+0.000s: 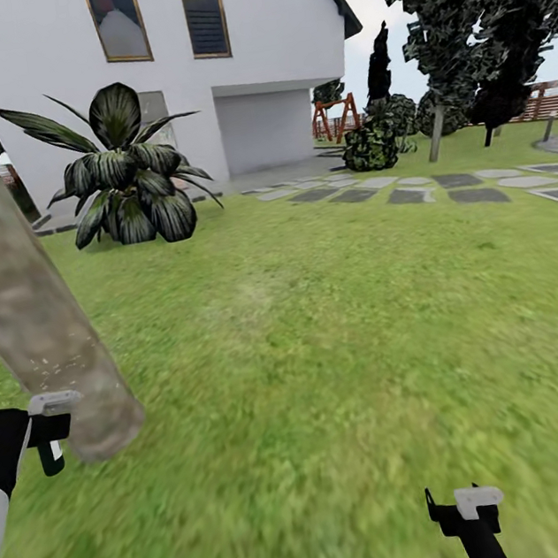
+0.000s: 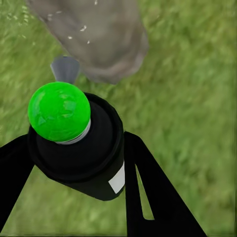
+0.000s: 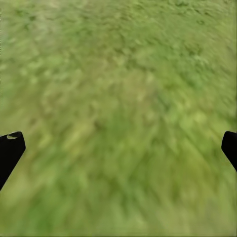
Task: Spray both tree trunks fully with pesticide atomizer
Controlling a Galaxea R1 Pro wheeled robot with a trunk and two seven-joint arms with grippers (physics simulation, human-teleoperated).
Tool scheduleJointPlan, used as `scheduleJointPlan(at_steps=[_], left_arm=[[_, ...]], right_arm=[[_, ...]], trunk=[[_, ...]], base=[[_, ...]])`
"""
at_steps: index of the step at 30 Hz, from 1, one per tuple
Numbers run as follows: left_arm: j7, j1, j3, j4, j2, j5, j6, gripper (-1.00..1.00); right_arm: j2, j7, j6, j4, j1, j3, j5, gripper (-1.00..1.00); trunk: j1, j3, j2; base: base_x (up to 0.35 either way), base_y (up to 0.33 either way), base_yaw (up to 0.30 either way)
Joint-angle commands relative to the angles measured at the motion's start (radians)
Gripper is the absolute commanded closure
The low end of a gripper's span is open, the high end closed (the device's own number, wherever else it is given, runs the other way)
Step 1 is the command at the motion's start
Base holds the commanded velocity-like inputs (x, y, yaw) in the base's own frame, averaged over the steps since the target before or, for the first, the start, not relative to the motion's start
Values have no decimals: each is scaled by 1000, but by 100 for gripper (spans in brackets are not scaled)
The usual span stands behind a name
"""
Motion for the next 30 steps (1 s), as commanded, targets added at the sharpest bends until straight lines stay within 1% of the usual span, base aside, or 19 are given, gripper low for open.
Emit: scheduleJointPlan(at_steps=[1, 9, 22, 24, 25, 26, 27, 30], left_arm=[[-9, -1, 5, -1, -1, -11, 3, 100], [-9, -1, 5, 0, -3, -11, 3, 100], [-9, -1, 5, 3, -4, -12, 3, 100], [-8, 1, 23, 15, -3, -13, 2, 100], [-8, 8, 47, 18, -2, -14, -1, 100], [-8, 28, 78, 19, 2, -14, -4, 100], [-2, 42, 91, 16, 6, -15, -6, 100], [38, 67, 103, 12, 11, -15, -10, 100]], right_arm=[[0, -6, -3, 1, -1, -4, 11, -100], [0, -6, -2, 1, -1, -4, 11, -100], [0, -6, -3, 1, -1, -4, 11, -100], [0, -6, -3, 1, -1, -4, 11, -100], [0, -6, -4, 1, -1, -4, 11, -100], [0, -6, -4, 1, -1, -4, 11, -100], [0, -6, -4, 1, -1, -4, 11, -100], [0, -6, -3, 1, -1, -4, 11, -100]], trunk=[[0, -1, 0], [0, -1, 0], [0, -1, 0], [0, -1, 0], [0, -1, 0], [0, -1, 0], [0, -1, 0], [0, -1, 0]], base=[[0, -275, 264], [47, -275, 255], [195, -229, 12], [217, -213, 34], [215, -213, 157], [206, -212, 238], [204, -212, 257], [198, -193, 271]])
